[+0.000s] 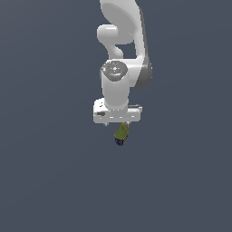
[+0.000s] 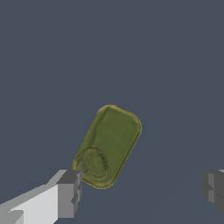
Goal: Pick up the object and move it to a goal position.
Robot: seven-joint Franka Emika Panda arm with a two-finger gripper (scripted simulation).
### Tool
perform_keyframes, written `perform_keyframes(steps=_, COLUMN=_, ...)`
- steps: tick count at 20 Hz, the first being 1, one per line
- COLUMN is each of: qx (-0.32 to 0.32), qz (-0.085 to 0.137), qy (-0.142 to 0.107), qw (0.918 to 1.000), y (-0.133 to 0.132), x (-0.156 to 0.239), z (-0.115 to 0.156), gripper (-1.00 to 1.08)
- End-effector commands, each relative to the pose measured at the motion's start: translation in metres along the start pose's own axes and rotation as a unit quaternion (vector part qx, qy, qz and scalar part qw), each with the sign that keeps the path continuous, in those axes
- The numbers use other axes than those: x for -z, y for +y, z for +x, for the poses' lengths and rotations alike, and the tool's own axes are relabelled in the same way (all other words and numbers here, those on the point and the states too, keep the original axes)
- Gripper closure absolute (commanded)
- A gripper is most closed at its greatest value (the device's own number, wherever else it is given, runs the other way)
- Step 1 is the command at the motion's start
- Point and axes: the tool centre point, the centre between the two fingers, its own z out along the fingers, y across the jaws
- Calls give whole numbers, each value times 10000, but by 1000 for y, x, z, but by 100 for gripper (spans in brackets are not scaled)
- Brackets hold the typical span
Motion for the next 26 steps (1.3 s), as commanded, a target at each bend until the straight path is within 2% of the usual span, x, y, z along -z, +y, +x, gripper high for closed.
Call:
perform_keyframes(steps=1, qx=4, qz=1, qy=1, qw=10000, y=0, x=0, z=0, gripper=-92)
perform_keyframes(steps=8, qx=-163, qz=-8, qy=19, qw=9999, y=-2, x=-3, z=0, gripper=-92)
perform_keyframes(steps=16, qx=-694, qz=-34, qy=86, qw=9975, y=-9, x=-12, z=1, gripper=-92)
perform_keyframes(steps=26, qx=-1708, qz=-66, qy=226, qw=9850, y=-21, x=-30, z=2, gripper=-92)
